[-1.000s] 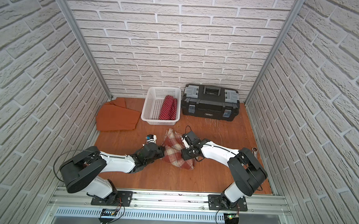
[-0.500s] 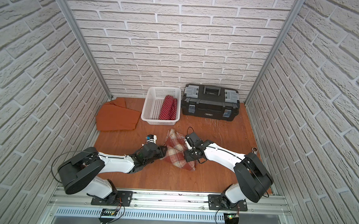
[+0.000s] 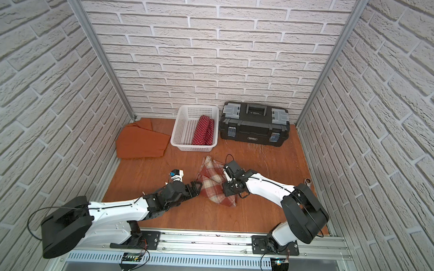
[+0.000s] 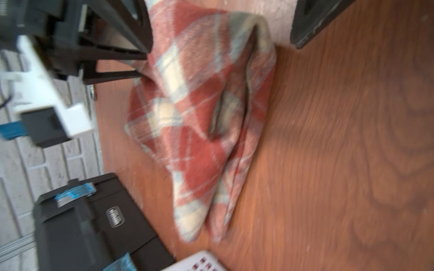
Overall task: Roll up the skirts
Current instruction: Roll the skirt at the center of the board.
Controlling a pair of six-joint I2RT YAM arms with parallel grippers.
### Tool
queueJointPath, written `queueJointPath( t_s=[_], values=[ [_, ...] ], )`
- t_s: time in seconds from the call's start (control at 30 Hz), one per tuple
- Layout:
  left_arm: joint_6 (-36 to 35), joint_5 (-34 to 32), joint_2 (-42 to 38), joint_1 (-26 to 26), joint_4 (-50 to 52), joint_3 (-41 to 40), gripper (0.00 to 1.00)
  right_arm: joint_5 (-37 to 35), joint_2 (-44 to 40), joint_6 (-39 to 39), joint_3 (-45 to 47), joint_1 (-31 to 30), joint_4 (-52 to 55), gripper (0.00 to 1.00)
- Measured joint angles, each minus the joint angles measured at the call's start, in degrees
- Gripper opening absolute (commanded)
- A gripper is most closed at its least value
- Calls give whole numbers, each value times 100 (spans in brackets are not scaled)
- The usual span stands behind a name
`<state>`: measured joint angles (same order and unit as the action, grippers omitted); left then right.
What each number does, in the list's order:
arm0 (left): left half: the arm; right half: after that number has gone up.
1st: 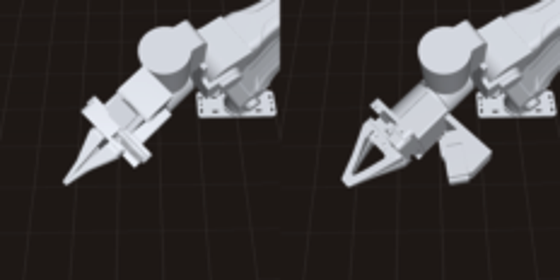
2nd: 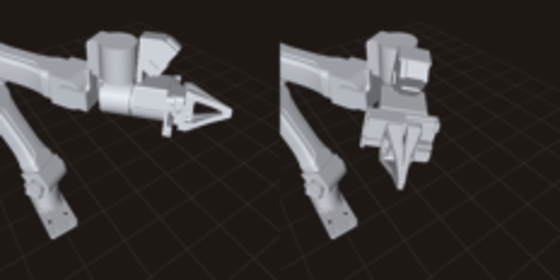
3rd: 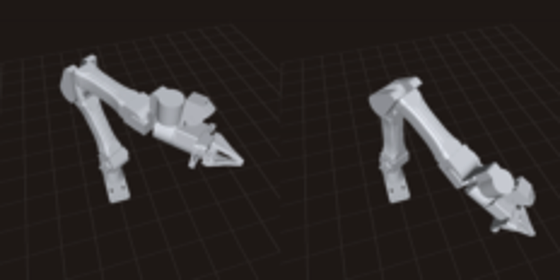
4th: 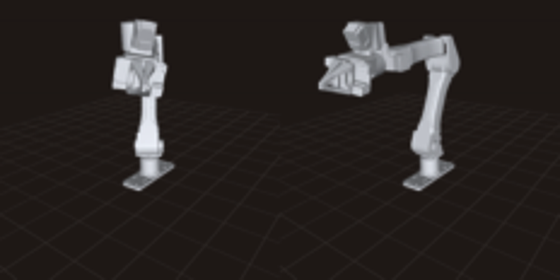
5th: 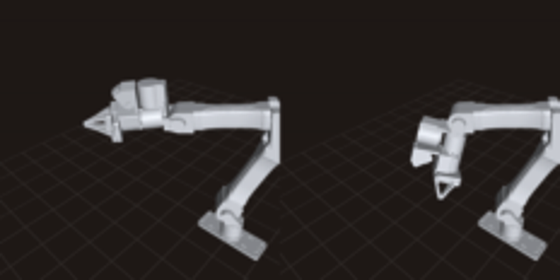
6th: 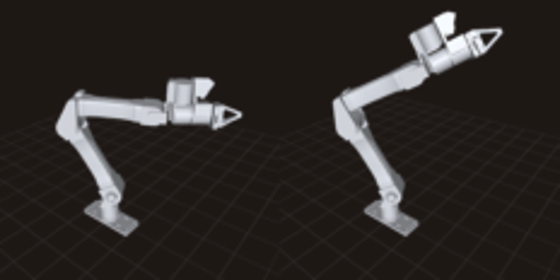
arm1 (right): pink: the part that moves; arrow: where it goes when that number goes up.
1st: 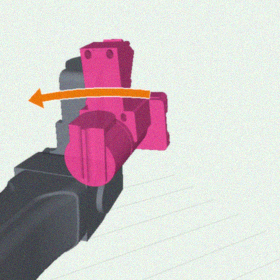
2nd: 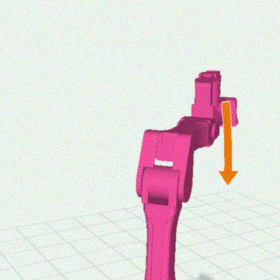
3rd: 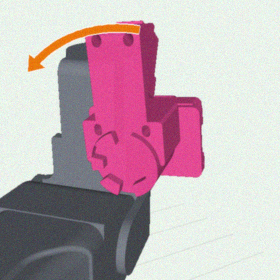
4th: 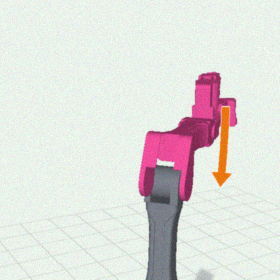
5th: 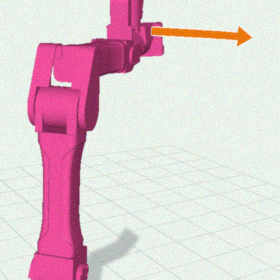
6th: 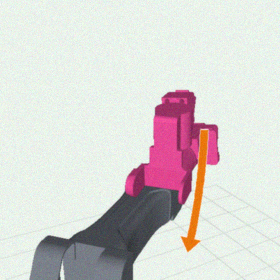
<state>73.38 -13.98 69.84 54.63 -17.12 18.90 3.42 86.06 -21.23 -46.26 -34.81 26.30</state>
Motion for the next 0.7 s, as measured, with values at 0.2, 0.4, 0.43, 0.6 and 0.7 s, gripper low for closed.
queueJointPath(
  t_s=[0.2,0.4,0.43,0.6,0.7],
  values=[
    [286,-254,446,66,-538,-81,98,7,0,-61,31,0,-39,52],
    [374,-413,1550,68,-1746,269,94,7,0,-92,37,0,-39,51],
    [411,-398,1735,68,-1958,326,90,4,0,-92,37,-2,-39,51],
    [616,-356,2380,68,-2903,348,65,-24,-15,-111,63,0,-15,51],
    [664,-310,2583,66,-3147,334,48,-33,-26,-146,72,0,9,51]
  ],
)
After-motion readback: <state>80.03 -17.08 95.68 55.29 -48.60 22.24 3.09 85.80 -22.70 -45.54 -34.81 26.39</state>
